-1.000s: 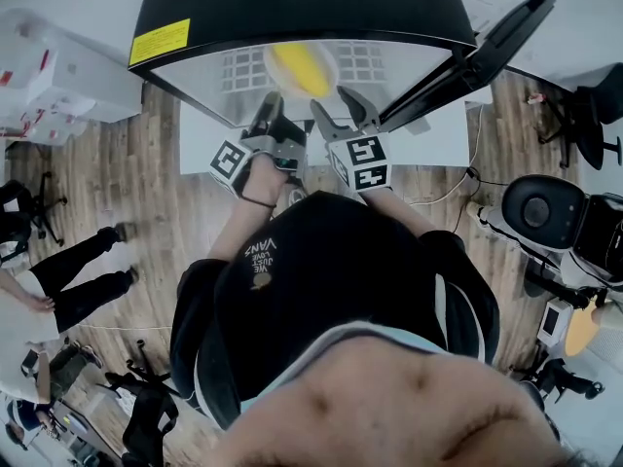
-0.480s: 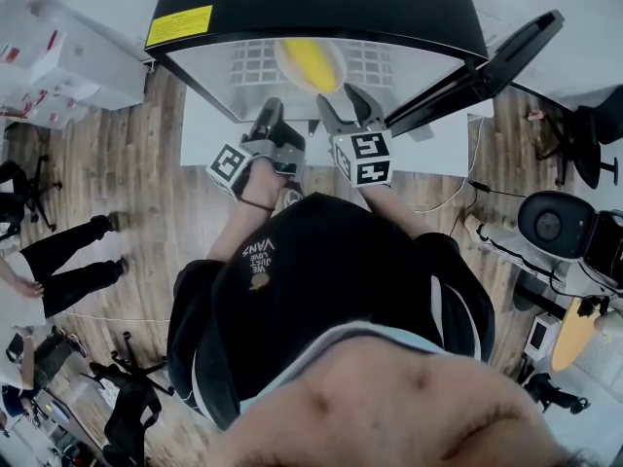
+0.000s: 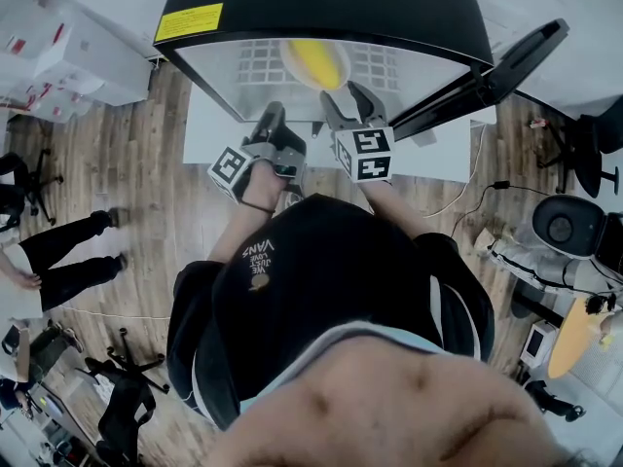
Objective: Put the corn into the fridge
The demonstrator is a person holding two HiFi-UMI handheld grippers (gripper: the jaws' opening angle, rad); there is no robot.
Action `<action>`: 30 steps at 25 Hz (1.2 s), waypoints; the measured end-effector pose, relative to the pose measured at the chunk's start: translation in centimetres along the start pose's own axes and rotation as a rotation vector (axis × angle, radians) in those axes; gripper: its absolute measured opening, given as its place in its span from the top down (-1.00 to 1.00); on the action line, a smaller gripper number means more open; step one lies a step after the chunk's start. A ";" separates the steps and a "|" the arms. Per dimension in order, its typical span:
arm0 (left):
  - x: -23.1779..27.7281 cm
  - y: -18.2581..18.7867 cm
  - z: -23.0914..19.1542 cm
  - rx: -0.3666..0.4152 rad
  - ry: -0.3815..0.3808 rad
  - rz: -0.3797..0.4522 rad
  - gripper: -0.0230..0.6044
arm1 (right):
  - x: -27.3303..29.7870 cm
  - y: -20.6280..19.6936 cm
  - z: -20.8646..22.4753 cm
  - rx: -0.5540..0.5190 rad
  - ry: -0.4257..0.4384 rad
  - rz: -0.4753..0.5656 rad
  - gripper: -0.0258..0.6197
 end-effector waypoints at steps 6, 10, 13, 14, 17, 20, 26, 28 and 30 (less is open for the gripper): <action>0.1 0.1 0.4 0.038 -0.017 -0.006 0.72 | 0.4 0.2 0.1 -0.010 0.000 0.004 0.25; 0.0 0.1 0.8 0.096 -0.034 -0.015 0.72 | 0.5 0.2 0.0 -0.024 0.000 0.000 0.25; 0.0 0.0 0.9 0.106 -0.042 -0.014 0.72 | 0.5 0.3 0.1 -0.015 0.011 0.000 0.25; 0.1 -0.1 0.9 0.113 -0.045 -0.017 0.72 | 0.4 0.3 0.1 -0.009 0.016 0.000 0.25; 0.2 -0.2 1.3 0.155 -0.066 -0.030 0.72 | 0.2 0.3 0.2 0.011 0.028 0.007 0.25; 0.2 -0.1 2.1 0.251 -0.086 -0.046 0.72 | -0.1 0.6 0.1 0.031 0.040 0.023 0.25; 0.5 -0.2 3.2 0.341 -0.121 -0.067 0.72 | -1.1 0.9 0.0 0.047 0.052 0.047 0.25; 0.6 -0.4 3.7 0.389 -0.136 -0.090 0.72 | -1.6 1.1 0.2 0.051 0.048 0.060 0.25; 0.7 -0.7 4.2 0.447 -0.144 -0.112 0.72 | -2.0 1.2 0.5 0.050 0.042 0.070 0.26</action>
Point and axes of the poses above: the fingertips, and each gripper's own axes: x forward along the fingers, z to its right, y out of its top, the point moved 5 cm from there along -x, backward along the fingers, and after that the axes turned 10 degrees about x, right-handed, at the moved point
